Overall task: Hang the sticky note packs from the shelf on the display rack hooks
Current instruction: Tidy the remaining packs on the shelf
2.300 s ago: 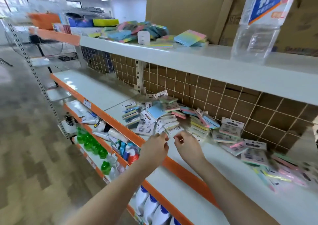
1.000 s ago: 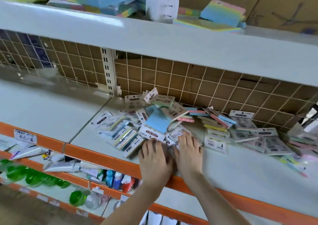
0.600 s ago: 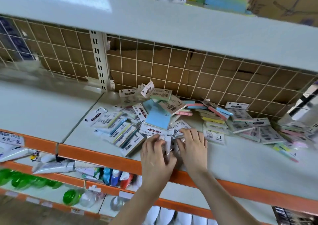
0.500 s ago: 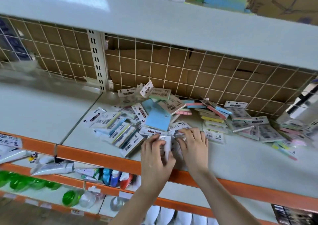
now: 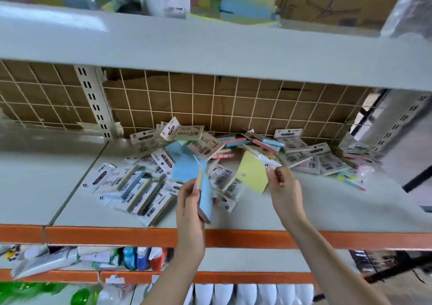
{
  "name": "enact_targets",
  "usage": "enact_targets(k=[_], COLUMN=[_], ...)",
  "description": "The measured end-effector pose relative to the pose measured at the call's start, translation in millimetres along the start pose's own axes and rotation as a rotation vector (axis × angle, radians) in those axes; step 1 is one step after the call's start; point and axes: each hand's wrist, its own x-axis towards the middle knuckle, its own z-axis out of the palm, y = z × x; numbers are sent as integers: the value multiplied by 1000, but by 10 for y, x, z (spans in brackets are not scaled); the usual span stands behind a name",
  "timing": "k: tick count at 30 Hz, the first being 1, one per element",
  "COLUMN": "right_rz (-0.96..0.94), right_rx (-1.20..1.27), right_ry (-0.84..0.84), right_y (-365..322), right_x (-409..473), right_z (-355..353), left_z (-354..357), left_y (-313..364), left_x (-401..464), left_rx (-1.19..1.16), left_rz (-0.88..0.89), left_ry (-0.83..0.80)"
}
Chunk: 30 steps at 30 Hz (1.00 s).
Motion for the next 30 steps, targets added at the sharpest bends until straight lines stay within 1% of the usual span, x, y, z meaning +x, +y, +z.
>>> enact_targets(k=[1,3,6,7,9,11,16,19,23,25,28,30], right_rz=[27,107,327,375,432,486,588,599,647,650,630,615], right_rx=[31,190,569,651,751,826,914,880,751,709,654,618], right_ry=[-14,-31,-44,-62,-70,-24,42,88,140,174,287,362], right_y=[0,2,53,89,178,265,481,624,819,935,1112,1243], right_x=[17,34,18,0,-32,-55,-168,-286,-437,-513,-630,-705], right_z=[-73,-236,-527,-625,-826,-1045,-1658,-2065,-2607,-2883,-3349,-3691], left_z=[55,152,329,401,568,769,1360,1733,2210,2438,2778,2999], left_y=[7,2,-47,-69,-143,-249,-538,-775,-1099,-1291,-1569,-1712], left_x=[20,41,42,25,-39,-150,-602,-915,-1428,-1707,-2120,-2363], left_rx=[-122,-230,-278,-285,-288,-260,-198,-173,-94,-28,38,92], left_rz=[-83,-176,-291,-320,-349,-378,-399,-422,-480,-473,-445,-414], left_ry=[-19,-88,-200,-245,-313,-309,-299,-313,-422,-472,-558,-648])
